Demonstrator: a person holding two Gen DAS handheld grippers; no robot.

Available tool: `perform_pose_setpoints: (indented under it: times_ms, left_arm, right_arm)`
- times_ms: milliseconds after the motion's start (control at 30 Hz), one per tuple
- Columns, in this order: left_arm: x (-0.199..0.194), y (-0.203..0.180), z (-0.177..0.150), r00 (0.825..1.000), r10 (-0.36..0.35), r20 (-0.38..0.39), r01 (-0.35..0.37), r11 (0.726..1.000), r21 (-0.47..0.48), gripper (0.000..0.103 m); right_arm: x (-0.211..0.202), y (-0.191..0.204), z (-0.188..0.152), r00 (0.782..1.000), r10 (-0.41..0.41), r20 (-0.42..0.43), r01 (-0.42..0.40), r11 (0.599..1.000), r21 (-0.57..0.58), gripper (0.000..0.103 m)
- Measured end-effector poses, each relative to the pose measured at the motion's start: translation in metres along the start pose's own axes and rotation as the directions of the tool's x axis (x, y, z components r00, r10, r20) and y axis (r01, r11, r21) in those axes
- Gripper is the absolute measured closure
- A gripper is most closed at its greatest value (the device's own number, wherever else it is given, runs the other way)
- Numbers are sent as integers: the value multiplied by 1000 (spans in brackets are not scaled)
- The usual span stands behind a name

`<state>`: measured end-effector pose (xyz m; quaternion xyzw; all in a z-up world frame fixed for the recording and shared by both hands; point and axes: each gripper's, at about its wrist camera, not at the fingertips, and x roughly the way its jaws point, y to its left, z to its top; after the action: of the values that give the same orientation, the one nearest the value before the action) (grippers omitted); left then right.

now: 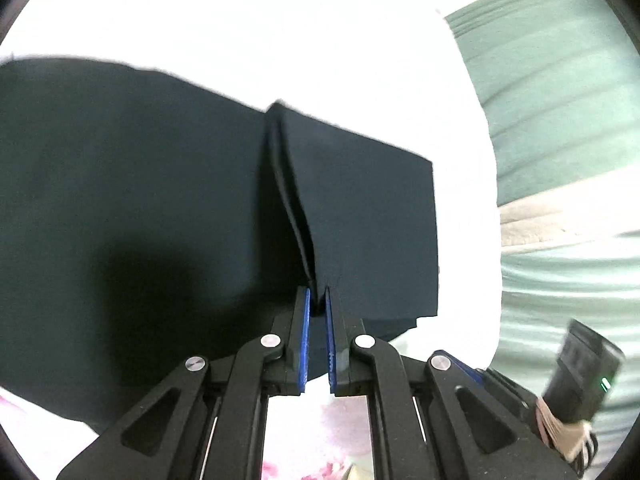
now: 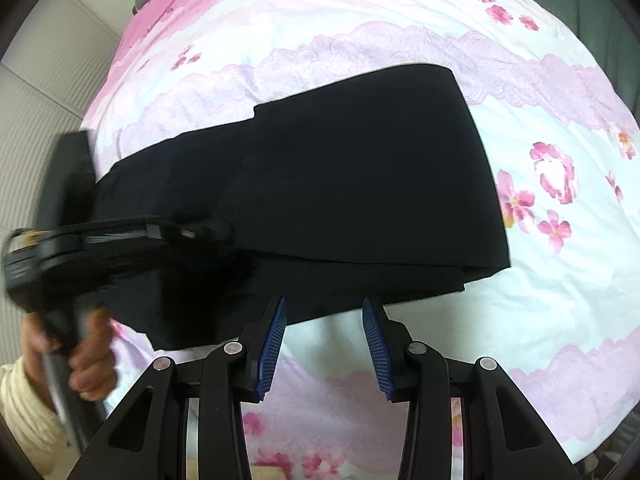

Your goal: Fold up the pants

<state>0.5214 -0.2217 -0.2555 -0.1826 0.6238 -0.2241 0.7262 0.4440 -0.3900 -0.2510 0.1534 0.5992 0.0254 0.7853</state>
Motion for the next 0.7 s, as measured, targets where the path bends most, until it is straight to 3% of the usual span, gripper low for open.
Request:
perform_pose_setpoints:
  times_ms: [67,200,400,567,700]
  left_arm:
    - [-22,-2,-4,999,12,43,-13,1000,28,94]
    - [-49,11,-17,990,99,102,-107,992,67,94]
    - [-27,51,-36,985,171,15,-171,985,34,94]
    - [-16,57,-40,984,178,11,-178,984,20,94]
    - [-2,58,-30,979,204,-9,-203,977,65,94]
  right_arm:
    - [-6,3,-2,1000,9,9,-9,1000,-3,62]
    - [-17,13,-6,999,21,27,-20,999,-31,62]
    - [-17,29,-14,999,27,19,-25,997,-79,62]
    - [-11,39,-14,1000,17,5,-16,994,-106,62]
    - [-11,44,-15,1000,13,4,-13,993,-120,62]
